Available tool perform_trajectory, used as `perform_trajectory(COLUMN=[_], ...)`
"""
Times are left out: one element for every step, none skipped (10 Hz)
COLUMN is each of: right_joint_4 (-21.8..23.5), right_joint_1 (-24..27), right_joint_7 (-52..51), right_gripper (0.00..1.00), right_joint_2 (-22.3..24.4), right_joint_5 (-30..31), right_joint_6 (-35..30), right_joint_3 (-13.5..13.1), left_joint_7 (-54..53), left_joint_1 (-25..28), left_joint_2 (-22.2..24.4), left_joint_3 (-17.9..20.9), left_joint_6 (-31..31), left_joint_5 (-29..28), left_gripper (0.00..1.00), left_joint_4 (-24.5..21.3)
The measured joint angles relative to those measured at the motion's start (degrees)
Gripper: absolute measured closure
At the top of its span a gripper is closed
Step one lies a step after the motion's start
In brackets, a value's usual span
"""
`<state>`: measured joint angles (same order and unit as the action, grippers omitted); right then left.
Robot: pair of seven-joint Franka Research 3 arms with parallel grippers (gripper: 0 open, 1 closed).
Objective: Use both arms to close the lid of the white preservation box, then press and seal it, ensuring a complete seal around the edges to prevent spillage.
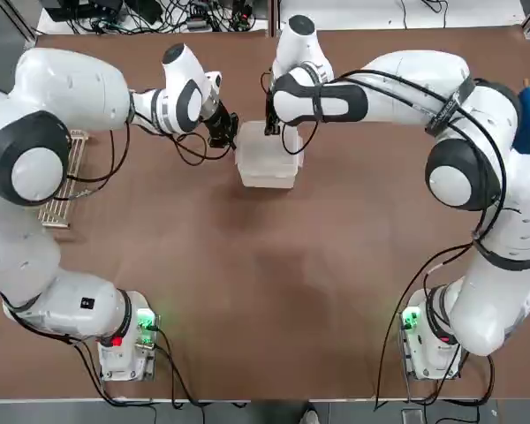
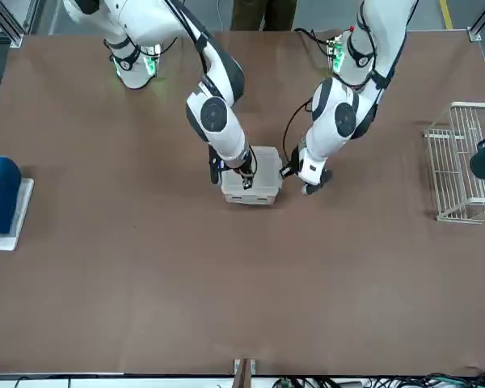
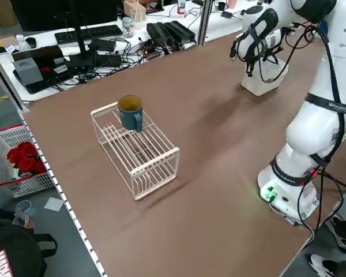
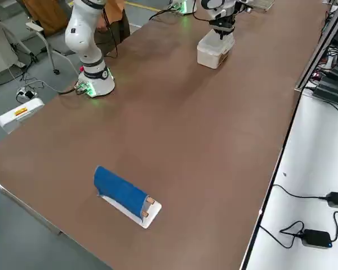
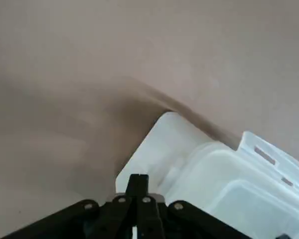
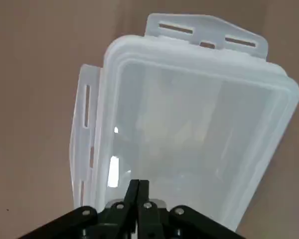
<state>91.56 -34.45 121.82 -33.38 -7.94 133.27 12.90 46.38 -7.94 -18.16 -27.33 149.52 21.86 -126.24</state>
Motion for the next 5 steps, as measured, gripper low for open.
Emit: perform_trajectory(right_joint_4=[0.0, 0.0, 0.0, 0.0, 0.0], right_joint_1=[0.0, 0.0, 0.0, 0.0, 0.0], right_joint_7=[0.0, 0.0, 0.0, 0.0, 0.0], right_gripper=[0.95, 0.95, 0.95, 0.95, 0.95], right_joint_2=[0.0, 0.0, 0.0, 0.0, 0.0], right_joint_5=[0.0, 0.0, 0.0, 0.0, 0.0], right_joint_6=[0.0, 0.0, 0.0, 0.0, 0.0], right_joint_3=[0.0, 0.0, 0.0, 0.0, 0.0], left_joint_7=[0.0, 0.1, 0.4, 0.8, 1.1], left_joint_1=[0.0, 0.0, 0.0, 0.0, 0.0], left_joint_2=[-0.6, -0.9, -0.9, -0.9, -0.9], left_joint_3=[0.1, 0.1, 0.1, 0.1, 0.1], left_joint_6=[0.4, 0.7, 0.8, 0.9, 0.9], left_joint_5=[0.0, 0.0, 0.0, 0.0, 0.0], left_gripper=[0.99, 0.99, 0.99, 0.99, 0.99], left_joint_4=[0.3, 0.4, 0.5, 0.6, 0.6])
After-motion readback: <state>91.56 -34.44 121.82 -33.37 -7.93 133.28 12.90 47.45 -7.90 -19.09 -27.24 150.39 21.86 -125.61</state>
